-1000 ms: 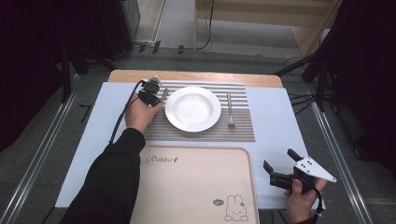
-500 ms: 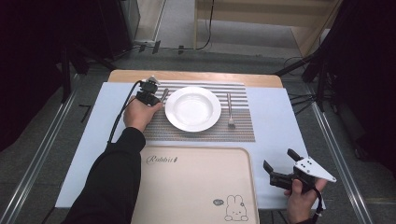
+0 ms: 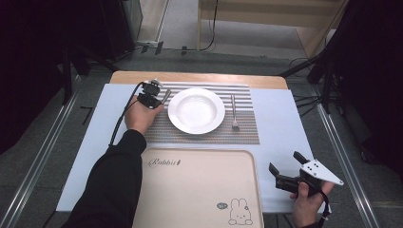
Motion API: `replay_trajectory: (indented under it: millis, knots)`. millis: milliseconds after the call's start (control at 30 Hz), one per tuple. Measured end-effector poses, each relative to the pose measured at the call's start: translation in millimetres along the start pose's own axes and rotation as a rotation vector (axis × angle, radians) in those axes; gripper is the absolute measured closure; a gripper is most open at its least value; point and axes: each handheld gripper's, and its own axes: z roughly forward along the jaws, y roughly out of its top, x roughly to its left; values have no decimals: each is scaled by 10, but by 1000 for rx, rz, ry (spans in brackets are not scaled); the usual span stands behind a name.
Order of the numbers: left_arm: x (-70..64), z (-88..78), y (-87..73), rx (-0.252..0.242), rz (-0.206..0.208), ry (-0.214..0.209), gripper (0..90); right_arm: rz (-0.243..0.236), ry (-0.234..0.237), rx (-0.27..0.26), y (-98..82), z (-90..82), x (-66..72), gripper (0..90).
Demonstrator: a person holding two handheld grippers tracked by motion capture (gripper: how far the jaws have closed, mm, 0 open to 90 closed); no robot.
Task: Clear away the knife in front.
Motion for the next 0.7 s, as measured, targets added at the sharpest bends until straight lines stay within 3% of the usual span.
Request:
replay_trajectory:
  millis: [100, 200, 367, 700]
  knots:
    - [3, -61, 6, -7, 31, 14, 799, 6, -3, -3, -3, -9, -15, 0]
    - [35, -124, 8, -16, 34, 10, 800, 11, -7, 0, -3, -3, -20, 0]
    - [69, -161, -26, -22, 30, 3, 800, 0, -5, -4, 5, -2, -3, 0]
    - [87, -274, -83, -82, 13, -32, 799, 4, -7, -1, 2, 2, -6, 0]
